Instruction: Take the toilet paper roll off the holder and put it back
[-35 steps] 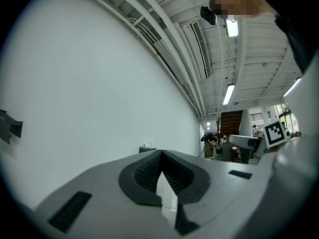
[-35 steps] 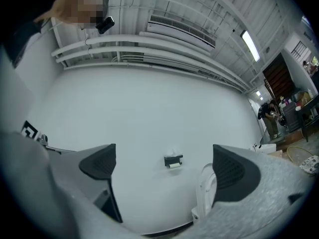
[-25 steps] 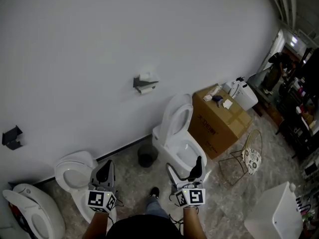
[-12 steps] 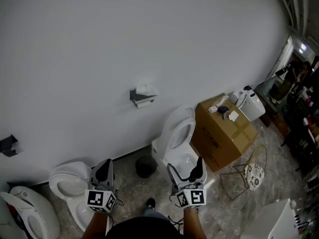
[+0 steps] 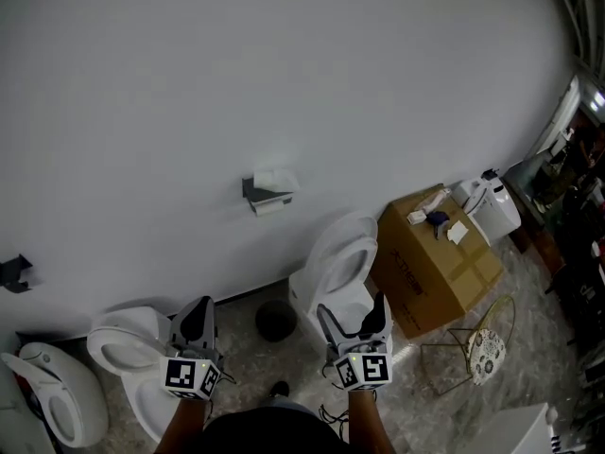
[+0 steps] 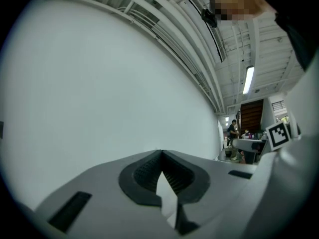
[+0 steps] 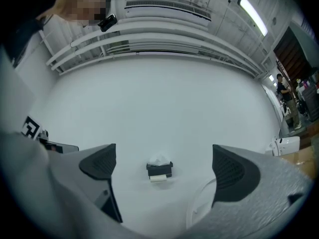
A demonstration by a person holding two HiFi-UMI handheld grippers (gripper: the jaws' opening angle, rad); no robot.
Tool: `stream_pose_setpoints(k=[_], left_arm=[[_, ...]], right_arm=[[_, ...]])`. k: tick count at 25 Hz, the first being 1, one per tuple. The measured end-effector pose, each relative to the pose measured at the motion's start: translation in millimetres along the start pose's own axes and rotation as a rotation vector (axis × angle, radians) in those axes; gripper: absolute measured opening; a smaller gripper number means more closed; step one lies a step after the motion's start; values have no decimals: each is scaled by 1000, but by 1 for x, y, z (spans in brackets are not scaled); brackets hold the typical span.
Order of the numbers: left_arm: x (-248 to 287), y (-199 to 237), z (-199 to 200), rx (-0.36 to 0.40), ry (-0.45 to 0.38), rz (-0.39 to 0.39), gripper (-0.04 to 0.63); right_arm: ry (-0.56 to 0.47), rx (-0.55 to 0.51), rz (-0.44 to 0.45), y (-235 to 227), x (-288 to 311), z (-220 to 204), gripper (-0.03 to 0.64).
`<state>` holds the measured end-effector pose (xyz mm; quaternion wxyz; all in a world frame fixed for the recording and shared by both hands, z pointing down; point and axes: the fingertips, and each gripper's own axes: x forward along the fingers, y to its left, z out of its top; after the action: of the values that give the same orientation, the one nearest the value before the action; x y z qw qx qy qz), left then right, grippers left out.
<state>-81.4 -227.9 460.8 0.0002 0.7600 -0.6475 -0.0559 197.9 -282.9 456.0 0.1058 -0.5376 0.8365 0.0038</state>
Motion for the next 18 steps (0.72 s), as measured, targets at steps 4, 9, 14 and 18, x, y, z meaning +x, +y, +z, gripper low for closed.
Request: stream_pose_setpoints(k=[4, 9, 14, 18], left_arm=[[16, -6, 0, -8, 20, 41, 3], [36, -8, -11, 1, 28, 52, 3], [42, -4, -6, -4, 39, 81, 3], [46, 9, -17, 5, 33, 84, 3]], right_arm=[[13, 10, 24, -13, 15, -3, 581], [33, 12, 37, -26, 38, -12, 581], [44, -2, 48, -29, 54, -17, 581], [51, -13, 43, -29, 68, -21, 581]])
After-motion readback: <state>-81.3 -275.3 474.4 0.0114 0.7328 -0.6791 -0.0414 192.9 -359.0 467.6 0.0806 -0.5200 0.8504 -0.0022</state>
